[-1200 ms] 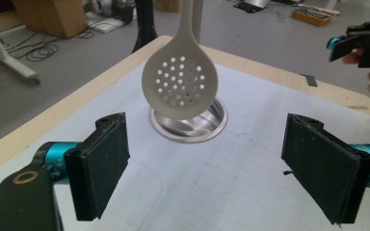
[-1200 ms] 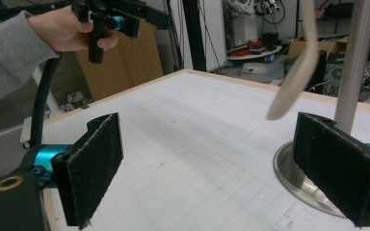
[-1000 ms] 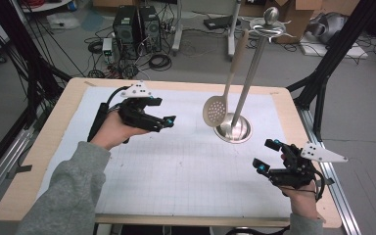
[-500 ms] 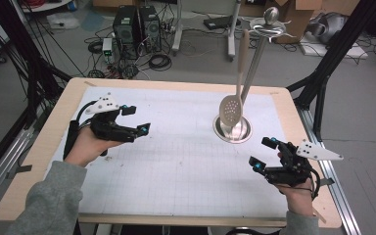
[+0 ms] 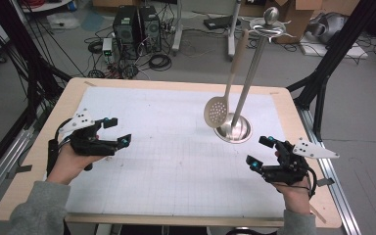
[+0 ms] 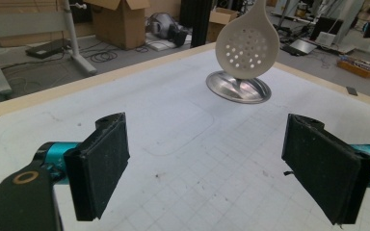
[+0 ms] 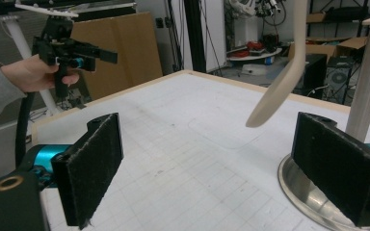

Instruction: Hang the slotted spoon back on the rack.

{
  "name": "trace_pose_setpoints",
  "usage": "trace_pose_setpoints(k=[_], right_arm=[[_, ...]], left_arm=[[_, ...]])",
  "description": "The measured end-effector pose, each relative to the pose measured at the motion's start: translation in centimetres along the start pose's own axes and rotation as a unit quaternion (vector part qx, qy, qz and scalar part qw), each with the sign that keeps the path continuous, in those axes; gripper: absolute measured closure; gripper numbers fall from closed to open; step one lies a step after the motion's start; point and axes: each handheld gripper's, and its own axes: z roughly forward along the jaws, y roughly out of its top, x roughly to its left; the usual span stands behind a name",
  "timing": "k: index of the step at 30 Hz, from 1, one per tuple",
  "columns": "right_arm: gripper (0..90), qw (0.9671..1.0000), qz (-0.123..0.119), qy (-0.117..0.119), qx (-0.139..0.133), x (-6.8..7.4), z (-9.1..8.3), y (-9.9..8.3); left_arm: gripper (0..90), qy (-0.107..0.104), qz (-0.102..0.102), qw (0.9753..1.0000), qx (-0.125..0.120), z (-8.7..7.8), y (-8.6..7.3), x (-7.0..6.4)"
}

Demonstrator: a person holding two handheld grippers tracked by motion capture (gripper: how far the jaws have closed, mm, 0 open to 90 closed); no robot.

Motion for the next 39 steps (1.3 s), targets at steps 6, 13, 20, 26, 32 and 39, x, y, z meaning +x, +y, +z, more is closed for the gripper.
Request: trace_pose_setpoints(k=[6, 13, 20, 26, 32, 39], right_arm=[[9.9, 1.0, 0.001, 0.001, 0.001, 0.2, 0.3, 0.1], [9.9, 1.0, 0.0, 0.001, 0.002, 0.2, 0.7, 0.1], [9.9, 1.0, 0.0, -0.002, 0.002, 0.3, 0.7, 0.2], [9.9, 0.9999, -0.008, -0.007, 0.008, 0.3, 1.0, 0.1], [9.9, 0.9999, -0.013, -0.009, 0.008, 0.4, 1.1, 0.2], [9.9, 0.9998, -0.019, -0.007, 0.004, 0.5, 1.0, 0.2]], left_arm=[[17.0, 0.021, 0.007, 0.9997, -0.004, -1.7, -0.7, 0.2], [16.8, 0.045, 0.014, 0.9989, -0.008, -3.5, -1.4, 0.4], [16.8, 0.063, 0.013, 0.9977, -0.02, -4.6, -3.3, 0.1], [16.9, 0.076, 0.013, 0.9966, -0.027, -5.5, -4.5, 0.1], [16.6, 0.098, 0.009, 0.9937, -0.053, -6.8, -4.9, -0.2], [16.6, 0.109, 0.02, 0.9923, -0.056, -8.2, -5.1, -0.5]])
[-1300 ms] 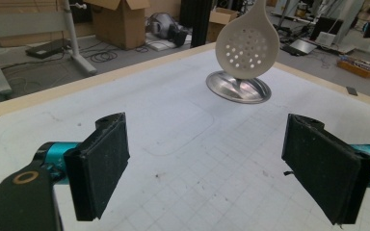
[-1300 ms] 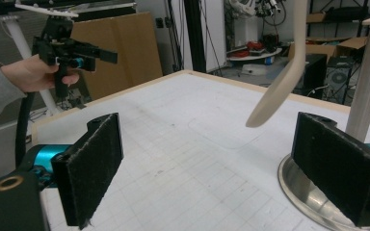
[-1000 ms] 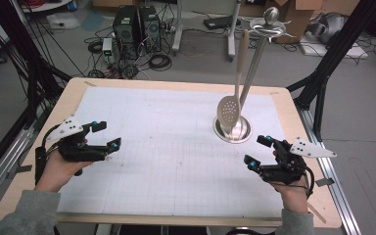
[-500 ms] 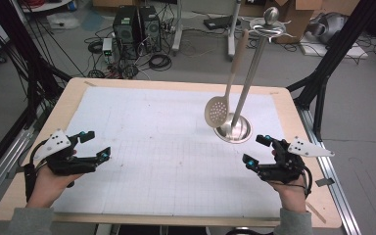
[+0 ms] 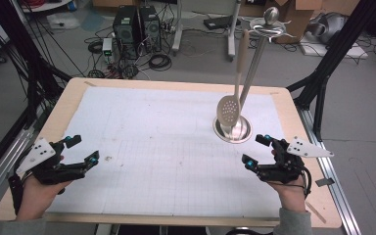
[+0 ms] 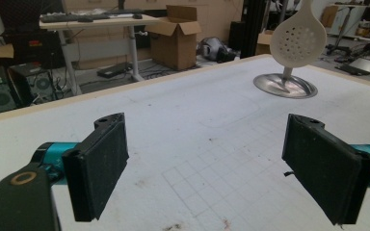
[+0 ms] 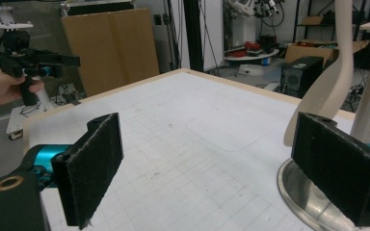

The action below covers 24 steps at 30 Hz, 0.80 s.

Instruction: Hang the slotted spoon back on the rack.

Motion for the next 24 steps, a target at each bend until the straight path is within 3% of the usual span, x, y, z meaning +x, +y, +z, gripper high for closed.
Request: trace_pose_setpoints(k=[9, 16, 24], right_arm=[[9.9, 1.0, -0.007, 0.003, -0.003, 0.1, 0.0, 0.1], [9.9, 0.9999, -0.015, 0.005, -0.001, 0.2, -0.1, 0.1], [9.9, 0.9997, -0.024, 0.006, -0.005, -0.2, -1.1, -0.2]], left_arm=[[16.2, 0.02, -0.004, 0.9998, -0.005, -1.4, -0.5, 0.5], [15.4, 0.033, -0.021, 0.9992, -0.01, -1.9, -1.6, 1.1], [15.4, 0.041, -0.007, 0.9991, -0.006, -2.8, -1.6, 1.1]])
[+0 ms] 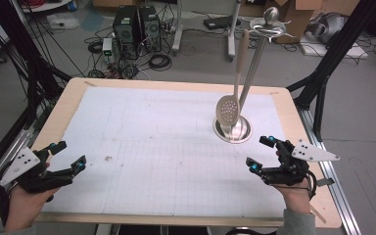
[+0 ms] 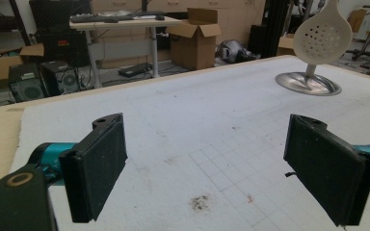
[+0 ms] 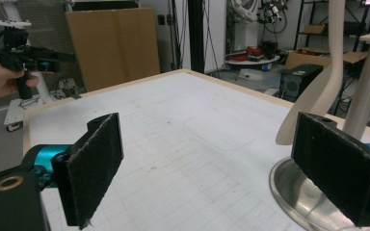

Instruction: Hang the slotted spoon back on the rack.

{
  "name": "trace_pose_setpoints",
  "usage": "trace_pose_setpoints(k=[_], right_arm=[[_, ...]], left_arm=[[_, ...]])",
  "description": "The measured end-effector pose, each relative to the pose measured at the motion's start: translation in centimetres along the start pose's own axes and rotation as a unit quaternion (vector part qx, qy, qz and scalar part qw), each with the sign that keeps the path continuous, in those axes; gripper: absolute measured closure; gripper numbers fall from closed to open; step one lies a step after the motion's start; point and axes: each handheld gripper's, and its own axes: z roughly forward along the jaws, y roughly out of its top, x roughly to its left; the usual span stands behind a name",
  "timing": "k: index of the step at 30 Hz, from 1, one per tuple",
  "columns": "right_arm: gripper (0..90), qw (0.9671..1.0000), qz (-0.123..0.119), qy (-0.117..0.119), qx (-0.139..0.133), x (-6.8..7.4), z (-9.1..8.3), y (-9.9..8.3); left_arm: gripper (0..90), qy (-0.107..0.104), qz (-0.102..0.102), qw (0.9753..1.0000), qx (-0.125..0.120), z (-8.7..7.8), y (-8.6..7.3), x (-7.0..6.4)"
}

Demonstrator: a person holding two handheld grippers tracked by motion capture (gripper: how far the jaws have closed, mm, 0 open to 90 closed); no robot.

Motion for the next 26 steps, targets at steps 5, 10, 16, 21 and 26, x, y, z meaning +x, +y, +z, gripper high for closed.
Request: trace_pose_setpoints(k=[5, 10, 16, 21, 26], right_arm=[[9.9, 1.0, 0.0, -0.004, -0.009, -0.6, -1.2, -0.4], [9.9, 0.9995, 0.013, -0.018, -0.022, -1.4, -2.5, -0.8], [9.9, 0.9987, 0.023, -0.032, -0.031, -2.4, -3.8, -1.8], [9.9, 0.9983, 0.027, -0.034, -0.037, -2.8, -4.6, -2.3], [9.9, 0.9983, 0.025, -0.035, -0.04, -2.8, -4.5, -2.3]], left_arm=[[15.4, 0.012, 0.002, 0.9999, 0.008, -0.5, -0.3, 0.4], [15.4, 0.02, -0.001, 0.9997, 0.012, -0.8, -0.6, 0.9], [15.4, 0.008, -0.008, 0.9999, 0.001, -1.2, -0.8, 1.3], [15.4, 0.007, -0.007, 0.9999, 0.004, -1.2, -1.0, 1.3], [15.4, 0.007, -0.007, 0.9999, 0.004, -1.0, -1.0, 1.2]])
